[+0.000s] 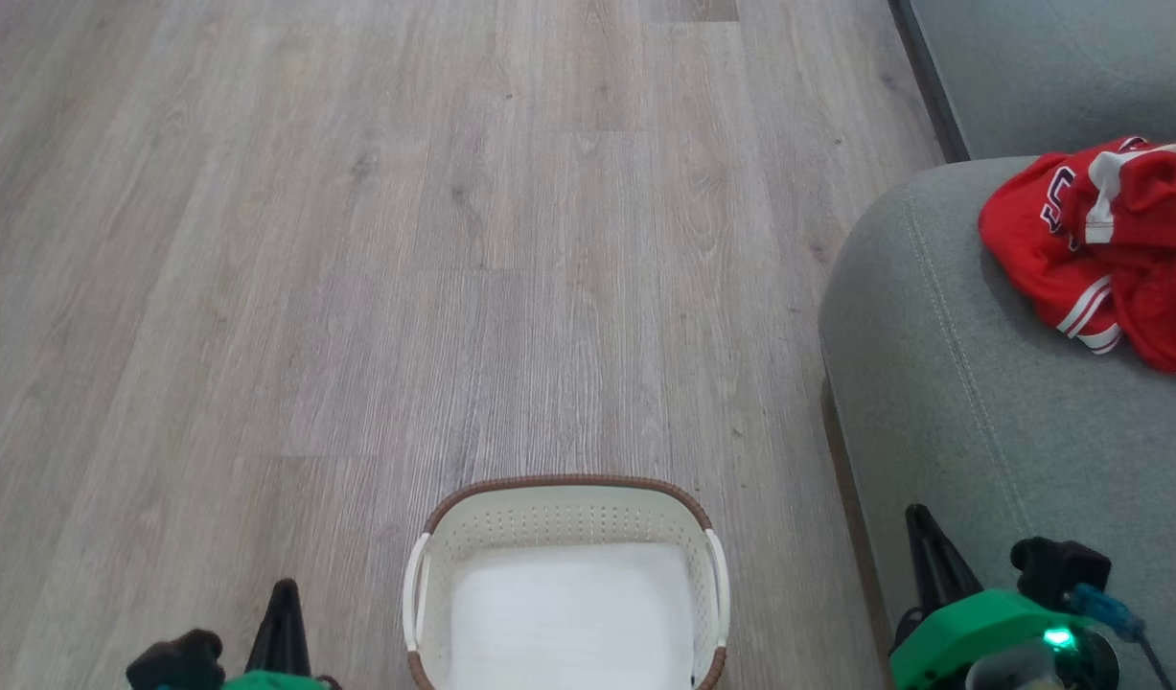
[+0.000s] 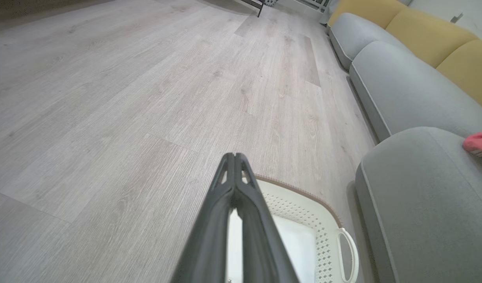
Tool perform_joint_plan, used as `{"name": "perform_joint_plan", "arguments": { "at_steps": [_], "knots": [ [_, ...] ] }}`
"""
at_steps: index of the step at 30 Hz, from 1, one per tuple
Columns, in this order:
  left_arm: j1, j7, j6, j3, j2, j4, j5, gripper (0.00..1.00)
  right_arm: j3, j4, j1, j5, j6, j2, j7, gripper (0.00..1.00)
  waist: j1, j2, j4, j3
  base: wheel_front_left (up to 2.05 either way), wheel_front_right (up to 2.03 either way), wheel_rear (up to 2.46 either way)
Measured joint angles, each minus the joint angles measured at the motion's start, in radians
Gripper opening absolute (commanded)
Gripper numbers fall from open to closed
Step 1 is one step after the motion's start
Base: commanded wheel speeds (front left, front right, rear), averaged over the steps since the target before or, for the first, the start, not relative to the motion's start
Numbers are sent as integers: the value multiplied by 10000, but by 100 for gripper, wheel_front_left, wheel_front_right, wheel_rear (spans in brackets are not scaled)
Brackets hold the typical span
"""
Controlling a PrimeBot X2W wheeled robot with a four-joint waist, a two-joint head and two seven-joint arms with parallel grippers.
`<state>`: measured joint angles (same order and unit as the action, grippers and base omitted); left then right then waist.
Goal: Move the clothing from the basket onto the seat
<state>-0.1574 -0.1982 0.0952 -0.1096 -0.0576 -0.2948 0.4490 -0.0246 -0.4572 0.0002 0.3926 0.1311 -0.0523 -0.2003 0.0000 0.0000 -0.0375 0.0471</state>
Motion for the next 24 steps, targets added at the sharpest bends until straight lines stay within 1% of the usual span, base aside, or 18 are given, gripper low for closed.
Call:
{"name": "perform_joint_plan", "arguments": {
  "at_steps": [17,24],
  "knots": [
    [381,525,-351,305,13,17,1904,0,253,295,-102,1977,-2,6,479,0,0,0,62,-83,0,0,0],
    [428,667,-516,433,21,17,2533,0,345,378,-102,2646,-2,8,686,0,0,0,82,-111,0,0,0]
  ]
}}
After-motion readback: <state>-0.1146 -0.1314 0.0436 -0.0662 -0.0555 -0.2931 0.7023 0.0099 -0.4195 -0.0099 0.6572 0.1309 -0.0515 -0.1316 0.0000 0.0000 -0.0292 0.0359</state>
